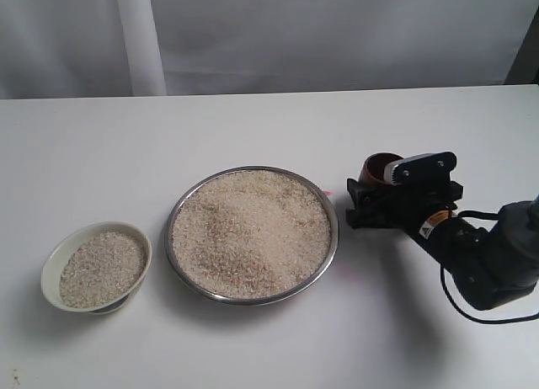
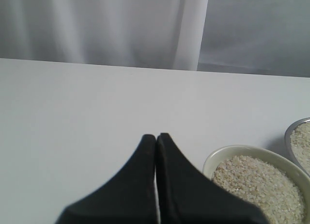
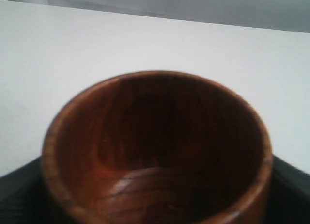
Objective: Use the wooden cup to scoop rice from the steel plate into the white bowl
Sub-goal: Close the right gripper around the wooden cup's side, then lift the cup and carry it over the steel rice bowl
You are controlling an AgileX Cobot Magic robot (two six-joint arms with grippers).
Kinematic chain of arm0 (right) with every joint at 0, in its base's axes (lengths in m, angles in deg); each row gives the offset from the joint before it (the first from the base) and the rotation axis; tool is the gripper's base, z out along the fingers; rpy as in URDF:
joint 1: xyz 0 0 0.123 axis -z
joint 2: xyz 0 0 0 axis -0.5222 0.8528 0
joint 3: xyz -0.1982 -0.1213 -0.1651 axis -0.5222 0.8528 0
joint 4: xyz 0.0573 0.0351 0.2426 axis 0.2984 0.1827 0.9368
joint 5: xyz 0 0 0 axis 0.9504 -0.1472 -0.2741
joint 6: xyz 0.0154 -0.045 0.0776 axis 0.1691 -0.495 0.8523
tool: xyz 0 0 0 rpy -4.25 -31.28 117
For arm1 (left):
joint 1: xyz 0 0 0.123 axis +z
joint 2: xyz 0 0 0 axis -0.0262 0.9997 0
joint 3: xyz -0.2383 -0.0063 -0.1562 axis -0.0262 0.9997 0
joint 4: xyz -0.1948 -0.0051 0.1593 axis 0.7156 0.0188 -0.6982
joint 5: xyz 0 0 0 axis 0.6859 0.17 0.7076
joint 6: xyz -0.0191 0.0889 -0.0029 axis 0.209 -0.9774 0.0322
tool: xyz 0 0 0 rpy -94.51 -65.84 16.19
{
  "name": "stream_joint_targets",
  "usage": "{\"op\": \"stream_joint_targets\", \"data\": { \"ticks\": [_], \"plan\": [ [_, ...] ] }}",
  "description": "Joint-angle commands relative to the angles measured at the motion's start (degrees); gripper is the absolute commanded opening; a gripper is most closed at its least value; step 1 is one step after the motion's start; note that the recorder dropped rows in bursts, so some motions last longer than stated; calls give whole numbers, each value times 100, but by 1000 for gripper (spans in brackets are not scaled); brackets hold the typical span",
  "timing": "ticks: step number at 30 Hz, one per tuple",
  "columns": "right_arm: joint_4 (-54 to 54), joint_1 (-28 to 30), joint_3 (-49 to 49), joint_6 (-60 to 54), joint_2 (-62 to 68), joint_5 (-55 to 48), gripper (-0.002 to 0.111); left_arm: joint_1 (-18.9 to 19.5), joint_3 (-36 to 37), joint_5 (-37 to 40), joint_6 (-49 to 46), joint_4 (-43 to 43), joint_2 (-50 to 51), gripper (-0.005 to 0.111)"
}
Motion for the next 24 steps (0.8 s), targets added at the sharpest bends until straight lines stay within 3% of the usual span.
{"op": "stream_joint_targets", "data": {
  "ticks": [1,4,7,9,10,11,12,14,17,24],
  "plan": [
    [-315,31,-12,0,-65,-345,0,-37,4,-43,11,-18,2,0],
    [-315,31,-12,-114,-559,-1305,0,-37,4,-43,11,-18,2,0],
    [-319,31,-12,-858,-1919,-2737,0,-37,4,-43,11,-18,2,0],
    [-630,12,-286,-1046,-2788,-4310,0,-37,4,-43,11,-18,2,0],
    [-1115,-140,-666,-1067,-3292,-5649,0,-37,4,-43,11,-18,2,0],
    [-1329,-233,-847,-1120,-3451,-6166,0,-37,4,-43,11,-18,2,0],
    [-1759,-541,-1324,-1378,-3747,-7388,0,-37,4,-43,11,-18,2,0],
    [-2490,-1101,-2035,-1598,-3881,-8786,0,-37,4,-43,11,-18,2,0],
    [-3125,-1671,-2581,-1675,-3791,-9750,0,-37,4,-43,11,-18,2,0],
    [-3954,-2752,-3462,-2245,-3076,-10518,0,-37,4,-43,11,-18,2,0]
  ]
}}
